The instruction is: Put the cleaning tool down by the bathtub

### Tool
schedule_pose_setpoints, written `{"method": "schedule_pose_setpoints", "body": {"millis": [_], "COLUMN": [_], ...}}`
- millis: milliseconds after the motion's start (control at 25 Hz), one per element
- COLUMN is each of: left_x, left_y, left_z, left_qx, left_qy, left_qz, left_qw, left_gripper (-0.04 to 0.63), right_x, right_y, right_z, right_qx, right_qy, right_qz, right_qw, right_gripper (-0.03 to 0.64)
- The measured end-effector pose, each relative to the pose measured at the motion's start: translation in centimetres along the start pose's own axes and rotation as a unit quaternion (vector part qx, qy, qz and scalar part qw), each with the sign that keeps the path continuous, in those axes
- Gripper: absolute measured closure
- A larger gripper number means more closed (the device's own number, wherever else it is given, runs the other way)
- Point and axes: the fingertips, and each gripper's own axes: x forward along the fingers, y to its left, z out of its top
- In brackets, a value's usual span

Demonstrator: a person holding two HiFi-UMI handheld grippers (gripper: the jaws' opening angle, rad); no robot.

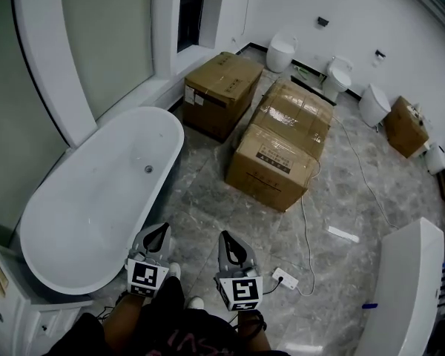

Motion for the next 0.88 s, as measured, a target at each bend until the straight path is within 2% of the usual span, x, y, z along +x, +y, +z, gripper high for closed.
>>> {"method": "schedule_pose_setpoints", "body": {"millis": [280,560,880], "left_x": [-1.1,-1.7,-2.7], "left_y": [-0.5,-1.7,-1.4], "left_z": [2.6,3.6,4.7], "left_qx": [-0.002,0.012,0.016], "left_qy": [-0.028,-0.038,-0.055], "left_qz": [-0.006,-0.007,0.011], "left_qw": [0.9996,0.9992,0.9983], "left_gripper": [0.595,0.594,0.595], "right_x": [-1.8,-4.1,-5.5], "right_y": [-1.1,-2.1,-3.0], "right_z": [1.3,1.6,2.2], "right_qx": [-0.010,0.009,0.002], "right_qy": [-0.015,-0.026,-0.040], "right_qz": [-0.017,-0.030,-0.045], "right_qw": [1.000,0.999,0.998], "right_gripper": [0.606,0.606,0.606]}}
